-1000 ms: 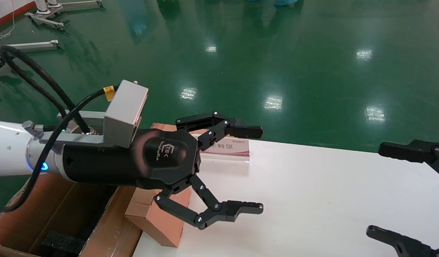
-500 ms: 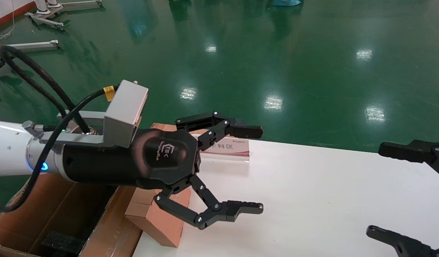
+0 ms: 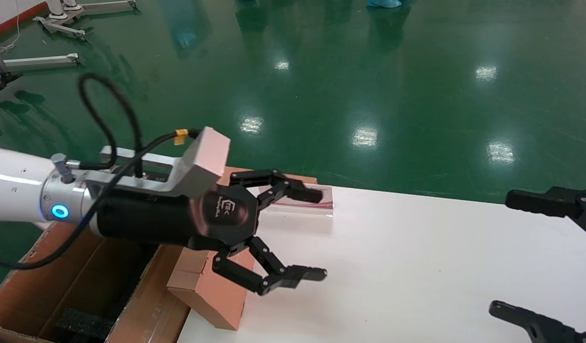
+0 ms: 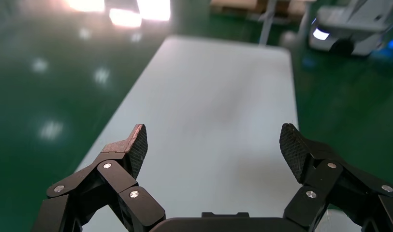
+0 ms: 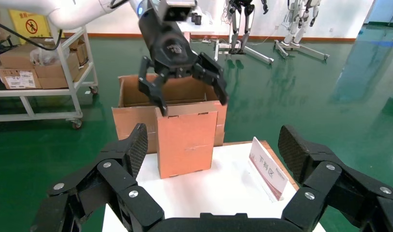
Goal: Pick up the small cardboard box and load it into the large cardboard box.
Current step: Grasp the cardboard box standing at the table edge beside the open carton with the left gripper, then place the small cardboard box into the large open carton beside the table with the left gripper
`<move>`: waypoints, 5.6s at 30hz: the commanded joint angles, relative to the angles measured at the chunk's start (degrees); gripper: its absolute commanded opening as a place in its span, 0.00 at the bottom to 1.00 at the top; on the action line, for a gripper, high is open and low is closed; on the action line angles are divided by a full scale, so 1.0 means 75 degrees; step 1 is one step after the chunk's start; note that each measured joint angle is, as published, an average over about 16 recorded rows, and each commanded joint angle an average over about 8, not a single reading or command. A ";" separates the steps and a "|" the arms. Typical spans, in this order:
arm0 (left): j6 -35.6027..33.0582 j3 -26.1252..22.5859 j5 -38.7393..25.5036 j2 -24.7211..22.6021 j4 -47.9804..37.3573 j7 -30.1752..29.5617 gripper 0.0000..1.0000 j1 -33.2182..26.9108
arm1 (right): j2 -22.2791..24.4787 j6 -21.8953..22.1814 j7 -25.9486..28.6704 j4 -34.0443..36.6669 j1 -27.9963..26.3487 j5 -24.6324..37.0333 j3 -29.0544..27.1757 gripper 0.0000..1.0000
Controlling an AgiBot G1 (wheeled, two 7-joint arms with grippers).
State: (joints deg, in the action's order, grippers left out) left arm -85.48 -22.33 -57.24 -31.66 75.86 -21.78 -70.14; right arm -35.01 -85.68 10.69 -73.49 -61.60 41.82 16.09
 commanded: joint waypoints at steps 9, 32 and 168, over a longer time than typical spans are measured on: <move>-0.0550 -0.1379 -0.2663 -0.0147 0.0218 -0.1951 1.00 -0.2127 | 0.0002 0.0002 -0.0003 0.0001 -0.0002 -0.0004 0.0006 1.00; -0.0694 -0.5568 -0.3627 -0.0241 0.0237 -0.5402 1.00 -0.5548 | 0.0007 0.0007 -0.0009 0.0001 -0.0005 -0.0012 0.0019 1.00; 0.0447 -1.0793 -0.3186 -0.1178 0.0051 -0.8408 0.00 -0.7819 | 0.0025 0.0027 -0.0032 0.0007 -0.0014 -0.0043 0.0061 0.00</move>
State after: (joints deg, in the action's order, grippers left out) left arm -82.19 -103.01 -81.24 -40.38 76.39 -85.22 -129.50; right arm -34.82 -85.48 10.45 -73.44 -61.70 41.50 16.55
